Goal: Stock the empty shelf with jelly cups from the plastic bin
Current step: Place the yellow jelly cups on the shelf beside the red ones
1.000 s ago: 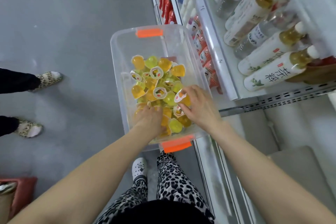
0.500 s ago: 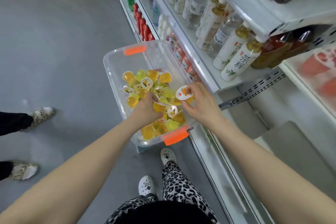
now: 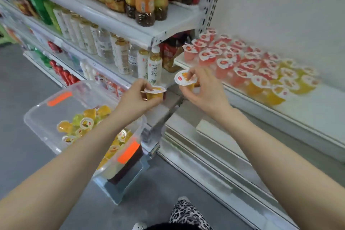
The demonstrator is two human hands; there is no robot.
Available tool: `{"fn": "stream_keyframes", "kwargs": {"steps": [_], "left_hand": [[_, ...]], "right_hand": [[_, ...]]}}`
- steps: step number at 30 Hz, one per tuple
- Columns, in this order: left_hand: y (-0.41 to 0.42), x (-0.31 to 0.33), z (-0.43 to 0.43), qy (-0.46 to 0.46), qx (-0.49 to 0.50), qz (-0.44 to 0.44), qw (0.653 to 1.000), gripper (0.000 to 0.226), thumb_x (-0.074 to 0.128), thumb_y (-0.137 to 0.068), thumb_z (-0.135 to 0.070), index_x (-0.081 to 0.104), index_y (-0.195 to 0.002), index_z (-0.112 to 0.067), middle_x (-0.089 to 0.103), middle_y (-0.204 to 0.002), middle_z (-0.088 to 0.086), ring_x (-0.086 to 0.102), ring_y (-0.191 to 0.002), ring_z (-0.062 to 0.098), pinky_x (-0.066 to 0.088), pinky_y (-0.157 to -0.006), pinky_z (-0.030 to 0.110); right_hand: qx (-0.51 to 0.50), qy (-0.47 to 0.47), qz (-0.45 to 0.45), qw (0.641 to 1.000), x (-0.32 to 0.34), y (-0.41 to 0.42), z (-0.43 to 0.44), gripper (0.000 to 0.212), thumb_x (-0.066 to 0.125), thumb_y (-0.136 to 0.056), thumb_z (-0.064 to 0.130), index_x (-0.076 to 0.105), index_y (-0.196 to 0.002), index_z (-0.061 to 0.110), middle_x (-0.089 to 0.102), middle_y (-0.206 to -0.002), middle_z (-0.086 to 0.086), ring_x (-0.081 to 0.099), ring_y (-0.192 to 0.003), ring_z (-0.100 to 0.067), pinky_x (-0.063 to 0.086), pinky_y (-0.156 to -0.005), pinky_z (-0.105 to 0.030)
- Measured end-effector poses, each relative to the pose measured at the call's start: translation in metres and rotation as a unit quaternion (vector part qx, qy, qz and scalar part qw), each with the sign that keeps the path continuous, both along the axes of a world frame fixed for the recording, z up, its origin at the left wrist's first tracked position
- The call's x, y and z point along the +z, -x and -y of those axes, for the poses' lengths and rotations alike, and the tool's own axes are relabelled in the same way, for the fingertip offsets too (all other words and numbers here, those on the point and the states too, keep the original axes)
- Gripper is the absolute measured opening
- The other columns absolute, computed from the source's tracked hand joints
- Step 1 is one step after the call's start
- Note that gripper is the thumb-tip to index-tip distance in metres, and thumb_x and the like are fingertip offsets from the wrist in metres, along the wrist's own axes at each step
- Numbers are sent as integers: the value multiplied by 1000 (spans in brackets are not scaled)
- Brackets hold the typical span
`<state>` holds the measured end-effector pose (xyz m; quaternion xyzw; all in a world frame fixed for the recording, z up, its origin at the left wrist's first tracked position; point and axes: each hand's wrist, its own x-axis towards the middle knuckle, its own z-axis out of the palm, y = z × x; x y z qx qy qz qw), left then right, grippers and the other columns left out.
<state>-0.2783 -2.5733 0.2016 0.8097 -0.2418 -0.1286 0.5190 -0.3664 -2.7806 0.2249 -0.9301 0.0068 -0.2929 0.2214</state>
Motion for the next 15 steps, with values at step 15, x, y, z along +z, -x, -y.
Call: {"fn": "stream_keyframes", "kwargs": {"steps": [15], "left_hand": [[93, 90, 219, 29, -127, 176, 976, 54, 79, -77, -33, 53, -123, -26, 59, -119, -12, 57, -105, 6, 48, -85, 22]], "right_hand": [[-218, -82, 87, 969, 67, 168, 206, 27, 74, -80, 35, 53, -93, 23, 59, -90, 14, 54, -80, -10, 48, -72, -34]]}}
